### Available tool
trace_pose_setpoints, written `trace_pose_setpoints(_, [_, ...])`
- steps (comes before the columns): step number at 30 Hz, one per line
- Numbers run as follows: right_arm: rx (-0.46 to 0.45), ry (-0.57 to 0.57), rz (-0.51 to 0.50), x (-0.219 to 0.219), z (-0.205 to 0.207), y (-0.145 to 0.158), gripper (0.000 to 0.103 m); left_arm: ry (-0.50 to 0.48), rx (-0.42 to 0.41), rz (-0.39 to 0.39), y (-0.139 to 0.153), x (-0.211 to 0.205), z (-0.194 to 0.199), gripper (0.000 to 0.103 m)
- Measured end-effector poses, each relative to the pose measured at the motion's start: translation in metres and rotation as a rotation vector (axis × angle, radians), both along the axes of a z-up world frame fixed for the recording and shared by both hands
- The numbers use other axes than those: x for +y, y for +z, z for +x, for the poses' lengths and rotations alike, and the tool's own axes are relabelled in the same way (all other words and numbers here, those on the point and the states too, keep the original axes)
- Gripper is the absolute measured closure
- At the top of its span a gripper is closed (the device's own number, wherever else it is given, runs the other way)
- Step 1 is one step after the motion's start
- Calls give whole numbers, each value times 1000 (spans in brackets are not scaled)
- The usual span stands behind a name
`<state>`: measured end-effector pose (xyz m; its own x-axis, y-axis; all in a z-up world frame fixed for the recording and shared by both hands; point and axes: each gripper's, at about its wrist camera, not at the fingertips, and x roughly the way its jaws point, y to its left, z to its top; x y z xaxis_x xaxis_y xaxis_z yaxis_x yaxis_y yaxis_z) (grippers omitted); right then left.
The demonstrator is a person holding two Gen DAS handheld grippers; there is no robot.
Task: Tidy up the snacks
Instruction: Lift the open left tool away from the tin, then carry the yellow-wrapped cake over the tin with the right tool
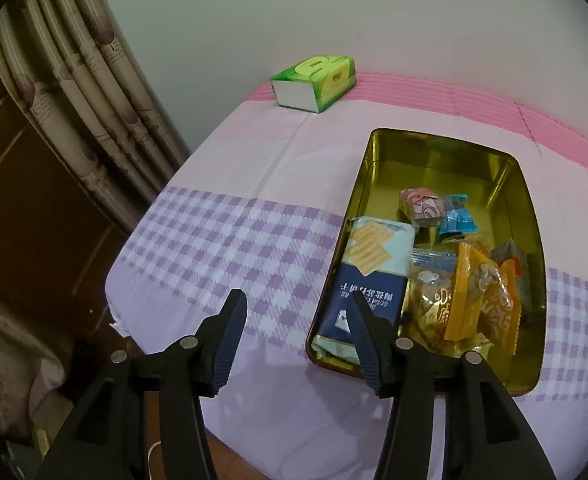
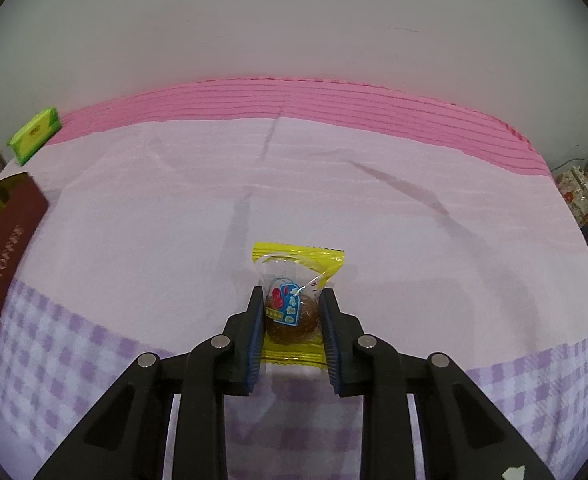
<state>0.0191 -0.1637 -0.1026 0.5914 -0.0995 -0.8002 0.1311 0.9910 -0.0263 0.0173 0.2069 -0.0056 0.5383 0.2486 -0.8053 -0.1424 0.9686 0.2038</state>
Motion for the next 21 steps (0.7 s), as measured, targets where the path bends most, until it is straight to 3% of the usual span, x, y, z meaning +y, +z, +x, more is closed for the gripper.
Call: trace_pose_setpoints(21, [-40, 331, 135, 148, -10, 59, 79, 86, 14, -61, -7, 29, -1, 48])
